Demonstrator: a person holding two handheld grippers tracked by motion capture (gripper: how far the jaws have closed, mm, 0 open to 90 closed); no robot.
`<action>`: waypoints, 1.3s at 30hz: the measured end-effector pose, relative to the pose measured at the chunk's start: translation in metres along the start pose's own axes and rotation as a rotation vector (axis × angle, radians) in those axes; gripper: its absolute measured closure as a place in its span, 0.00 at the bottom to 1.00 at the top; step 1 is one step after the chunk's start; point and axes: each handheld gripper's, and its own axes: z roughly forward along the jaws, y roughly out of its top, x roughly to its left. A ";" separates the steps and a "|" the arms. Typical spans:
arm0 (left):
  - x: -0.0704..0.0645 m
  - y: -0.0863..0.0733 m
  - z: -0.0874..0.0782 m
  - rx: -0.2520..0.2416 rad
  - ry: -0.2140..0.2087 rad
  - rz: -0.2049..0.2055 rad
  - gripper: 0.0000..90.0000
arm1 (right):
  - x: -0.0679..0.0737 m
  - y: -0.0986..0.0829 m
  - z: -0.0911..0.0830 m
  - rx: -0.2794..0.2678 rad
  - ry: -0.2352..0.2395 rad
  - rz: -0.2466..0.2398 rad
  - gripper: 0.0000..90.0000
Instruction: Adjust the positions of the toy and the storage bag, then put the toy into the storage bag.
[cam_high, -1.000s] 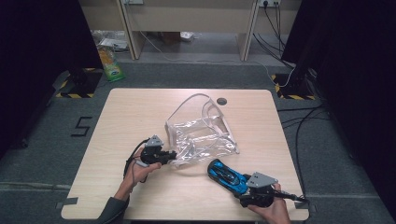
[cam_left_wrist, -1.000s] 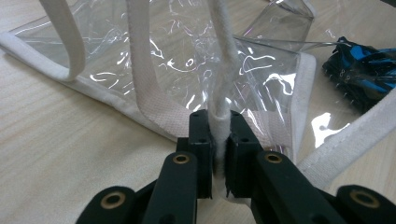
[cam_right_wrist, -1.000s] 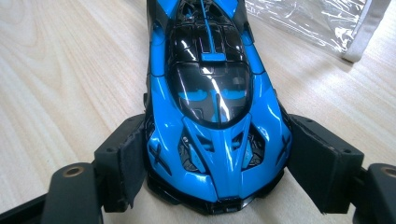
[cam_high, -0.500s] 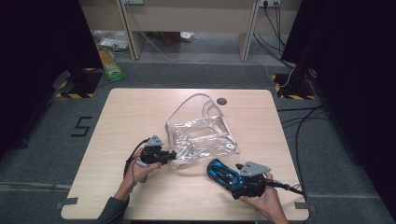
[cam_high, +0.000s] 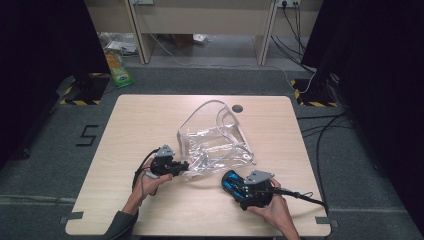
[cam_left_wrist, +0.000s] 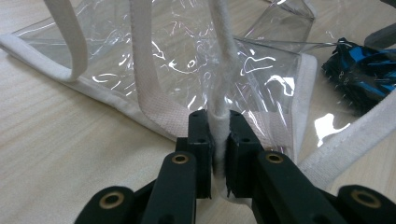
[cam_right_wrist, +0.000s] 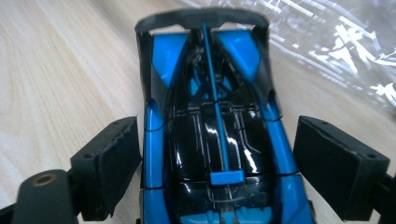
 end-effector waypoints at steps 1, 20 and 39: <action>0.000 0.000 0.000 0.000 0.000 -0.001 0.91 | 0.000 0.000 0.001 0.008 0.002 -0.001 0.18; 0.002 0.002 0.003 -0.016 -0.007 -0.019 0.91 | -0.001 -0.006 -0.003 -0.054 0.027 0.014 0.31; 0.002 0.003 0.004 -0.017 -0.007 -0.014 0.91 | 0.002 -0.007 -0.013 -0.084 -0.023 0.035 0.31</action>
